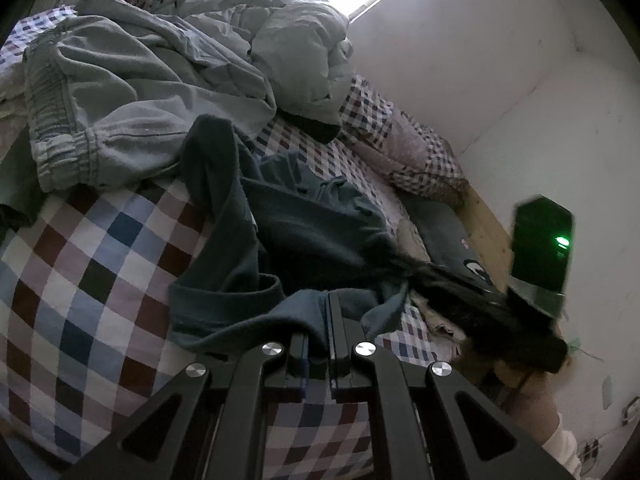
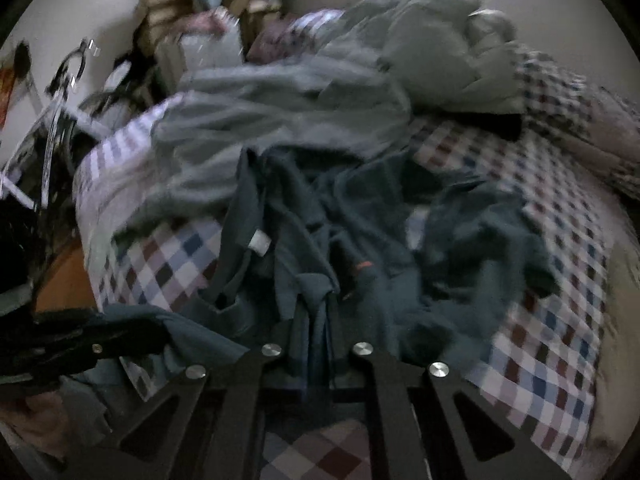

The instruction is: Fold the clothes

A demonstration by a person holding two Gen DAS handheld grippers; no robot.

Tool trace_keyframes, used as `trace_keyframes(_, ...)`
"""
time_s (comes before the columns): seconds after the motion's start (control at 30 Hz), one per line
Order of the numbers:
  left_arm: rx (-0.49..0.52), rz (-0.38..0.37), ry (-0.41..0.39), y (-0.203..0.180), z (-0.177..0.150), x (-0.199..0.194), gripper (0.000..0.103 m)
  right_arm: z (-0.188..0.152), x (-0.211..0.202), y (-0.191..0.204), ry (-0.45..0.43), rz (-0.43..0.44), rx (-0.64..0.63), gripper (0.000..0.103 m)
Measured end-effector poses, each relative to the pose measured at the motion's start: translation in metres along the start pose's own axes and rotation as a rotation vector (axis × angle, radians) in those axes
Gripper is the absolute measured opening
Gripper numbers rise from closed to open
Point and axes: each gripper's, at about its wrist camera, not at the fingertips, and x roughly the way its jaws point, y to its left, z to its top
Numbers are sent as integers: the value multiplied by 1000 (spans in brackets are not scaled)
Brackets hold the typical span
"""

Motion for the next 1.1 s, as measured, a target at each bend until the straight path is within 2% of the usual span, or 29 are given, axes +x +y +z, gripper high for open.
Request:
trace_keyframes(0.3,29,-75,-41,-15,3,-12,6,-26,-107,-21,-317,-68,206,4)
trace_keyframes(0.43,57,-91,-23,-25,-3,-10,6,-51,-140,-13,-404,-129,260,4)
trace_keyframes(0.5,49,-86,3,-24,-6,-6,6,-65,-150,-11,-411,-137,303,4)
trace_keyframes(0.63,14,-63,61,-18,-15,1,6,-98,-141,-11,-273,-122,361,5)
trace_keyframes(0.77,18,-44,86,-19,-24,3,6,-116,-128,-9,-101,-126,298,9)
trace_keyframes(0.83,17,-35,95,-19,-26,5,6,-115,-129,-9,-56,-144,252,14)
trace_keyframes(0.87,17,-29,98,-17,-28,4,6,-113,-132,-9,-41,-159,223,18)
trace_keyframes(0.93,13,-18,98,-15,-30,3,6,-98,-147,-7,-64,-177,159,48)
trace_keyframes(1.1,1,-7,96,-9,-29,1,6,-53,-177,-1,-143,-163,70,67)
